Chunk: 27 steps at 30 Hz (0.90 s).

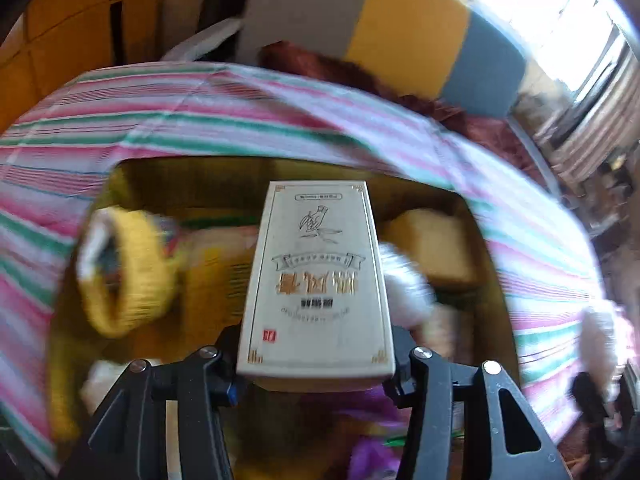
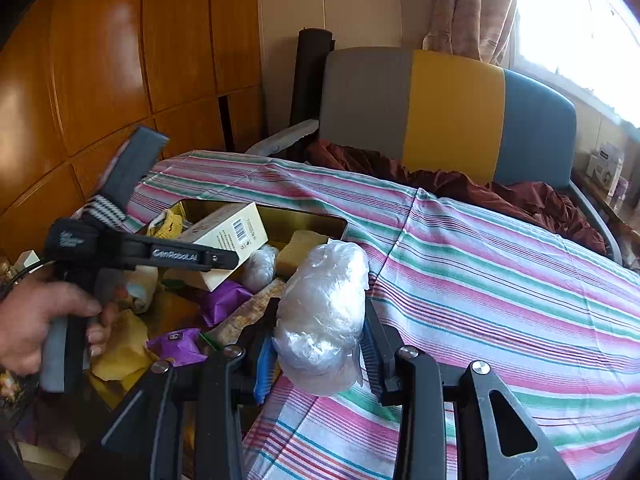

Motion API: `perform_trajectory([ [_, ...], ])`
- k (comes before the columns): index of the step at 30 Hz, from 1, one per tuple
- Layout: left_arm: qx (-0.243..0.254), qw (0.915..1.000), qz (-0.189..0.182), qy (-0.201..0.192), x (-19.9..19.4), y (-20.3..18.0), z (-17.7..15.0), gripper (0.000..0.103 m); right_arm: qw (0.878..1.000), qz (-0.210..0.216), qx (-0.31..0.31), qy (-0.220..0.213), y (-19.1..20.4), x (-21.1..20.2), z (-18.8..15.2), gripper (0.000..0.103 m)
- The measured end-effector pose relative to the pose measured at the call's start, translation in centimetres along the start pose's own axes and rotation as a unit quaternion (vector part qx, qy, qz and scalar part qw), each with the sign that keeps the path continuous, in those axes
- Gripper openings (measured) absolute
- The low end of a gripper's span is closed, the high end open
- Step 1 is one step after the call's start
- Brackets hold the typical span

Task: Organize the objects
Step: 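Release the white box into the tray with the left tool while the right tool drops the wrapped ball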

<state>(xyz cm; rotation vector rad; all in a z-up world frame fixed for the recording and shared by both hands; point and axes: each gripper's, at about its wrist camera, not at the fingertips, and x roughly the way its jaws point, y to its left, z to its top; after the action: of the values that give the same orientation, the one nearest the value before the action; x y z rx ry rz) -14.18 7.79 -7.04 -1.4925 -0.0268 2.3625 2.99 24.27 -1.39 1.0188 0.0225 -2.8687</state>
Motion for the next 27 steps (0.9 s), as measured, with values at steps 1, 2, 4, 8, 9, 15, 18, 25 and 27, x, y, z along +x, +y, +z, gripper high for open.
perform_trajectory([
  [1, 0.004, 0.9998, 0.016, 0.006, -0.1, 0.5, -0.2, 0.051, 1.0, 0.0, -0.002, -0.001, 0.1, -0.1, 0.0, 0.038],
  [2, 0.002, 0.9998, 0.019, 0.006, -0.3, 0.9, -0.5, 0.051, 1.0, 0.0, -0.004, -0.001, 0.2, -0.2, 0.0, 0.038],
  [4, -0.005, 0.9999, 0.008, 0.008, -0.6, 1.6, -1.1, 0.051, 1.0, 0.001, -0.007, -0.004, 0.3, -0.3, 0.0, 0.038],
  [8, -0.007, 0.9998, -0.018, 0.01, -0.1, 0.9, -1.2, 0.051, 1.0, 0.009, 0.0, -0.002, 0.8, 0.1, 0.0, 0.038],
  [9, -0.003, 0.9998, -0.017, 0.012, 0.0, 0.5, -1.1, 0.052, 1.0, 0.012, 0.002, 0.0, 1.0, 0.3, 0.1, 0.038],
  [15, -0.026, 0.9996, -0.012, 0.004, -1.8, 0.8, -1.3, 0.054, 1.0, 0.021, -0.012, 0.001, 2.6, -0.1, 0.1, 0.038],
  [18, -0.049, 0.9975, -0.036, -0.036, -4.2, 1.9, -2.1, 0.064, 0.999, 0.026, -0.021, 0.003, 3.2, -0.2, 0.0, 0.038],
  [25, -0.094, 0.9876, -0.039, -0.12, -8.9, 4.2, -4.2, 0.066, 0.998, 0.048, -0.024, 0.02, 4.8, 0.6, -0.3, 0.038],
  [27, -0.104, 0.9845, -0.027, -0.139, -10.0, 4.8, -5.0, 0.066, 0.998, 0.057, -0.025, 0.025, 5.2, 0.8, -0.4, 0.038],
])
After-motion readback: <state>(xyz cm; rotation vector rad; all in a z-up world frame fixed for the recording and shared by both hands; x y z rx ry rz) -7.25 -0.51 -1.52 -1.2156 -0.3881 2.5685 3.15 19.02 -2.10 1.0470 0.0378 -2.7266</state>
